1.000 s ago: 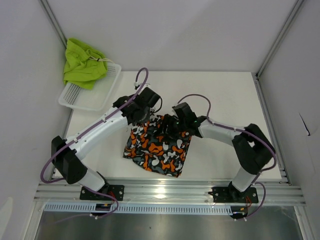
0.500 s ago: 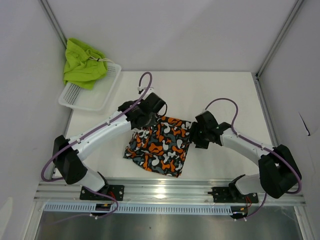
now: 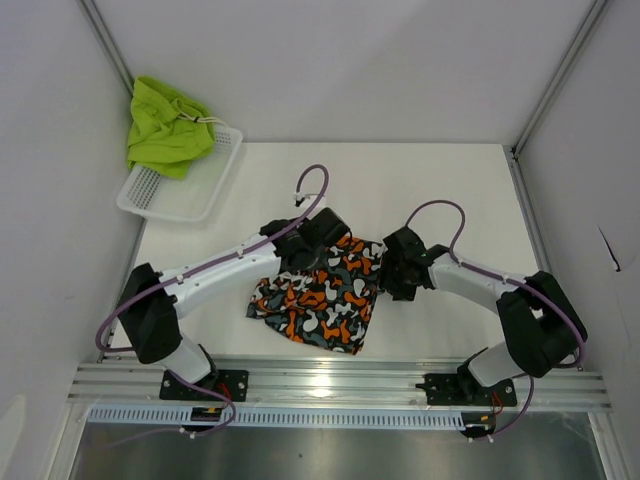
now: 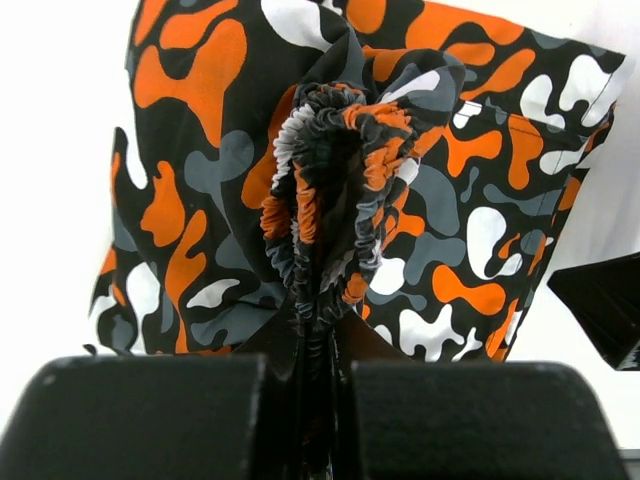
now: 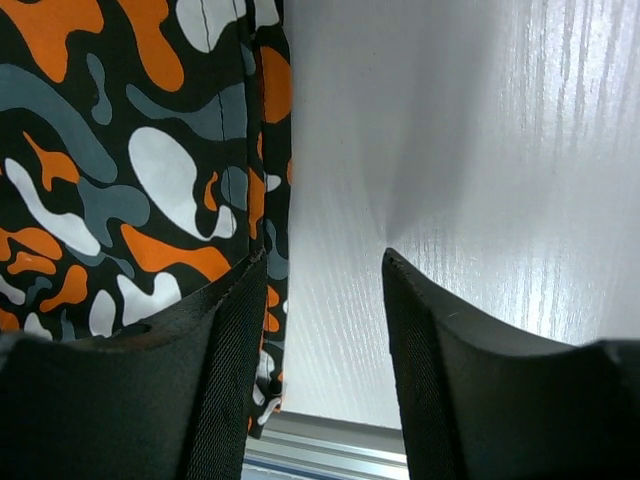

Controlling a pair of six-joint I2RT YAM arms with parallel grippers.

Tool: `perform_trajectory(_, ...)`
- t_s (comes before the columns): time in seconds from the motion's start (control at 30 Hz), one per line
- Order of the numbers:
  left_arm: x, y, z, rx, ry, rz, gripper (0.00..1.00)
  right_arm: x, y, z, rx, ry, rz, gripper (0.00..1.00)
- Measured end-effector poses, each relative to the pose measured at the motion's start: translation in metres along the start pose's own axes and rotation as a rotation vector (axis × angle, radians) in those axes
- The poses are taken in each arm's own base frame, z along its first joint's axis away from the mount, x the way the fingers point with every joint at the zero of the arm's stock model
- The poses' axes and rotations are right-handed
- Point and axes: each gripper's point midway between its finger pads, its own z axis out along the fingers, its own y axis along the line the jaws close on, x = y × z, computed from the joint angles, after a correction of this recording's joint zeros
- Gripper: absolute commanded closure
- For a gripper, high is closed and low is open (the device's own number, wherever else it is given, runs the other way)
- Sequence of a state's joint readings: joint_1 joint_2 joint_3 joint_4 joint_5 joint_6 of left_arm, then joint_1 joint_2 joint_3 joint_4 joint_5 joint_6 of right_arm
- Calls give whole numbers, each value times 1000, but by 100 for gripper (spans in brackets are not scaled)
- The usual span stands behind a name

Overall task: Fold and stack the shorts
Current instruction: Fold the shorts

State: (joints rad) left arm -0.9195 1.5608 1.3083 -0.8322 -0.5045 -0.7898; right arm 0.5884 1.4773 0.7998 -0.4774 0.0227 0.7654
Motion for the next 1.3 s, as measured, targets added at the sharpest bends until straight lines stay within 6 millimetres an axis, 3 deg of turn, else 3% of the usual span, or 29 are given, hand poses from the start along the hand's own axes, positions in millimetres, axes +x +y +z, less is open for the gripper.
perform_trajectory(0.67, 15, -22, -2, 27, 27, -5, 100, -3, 19, 15, -25, 0, -26, 54)
perform_trajectory(0.9, 17, -38, -6, 51, 48, -35, 100, -6, 23, 17, -35, -5, -26, 58)
perform_trajectory(1.3, 40, -53, 15, -11, 133, -110, 100, -9, 28, 20, -54, -15, -20, 62)
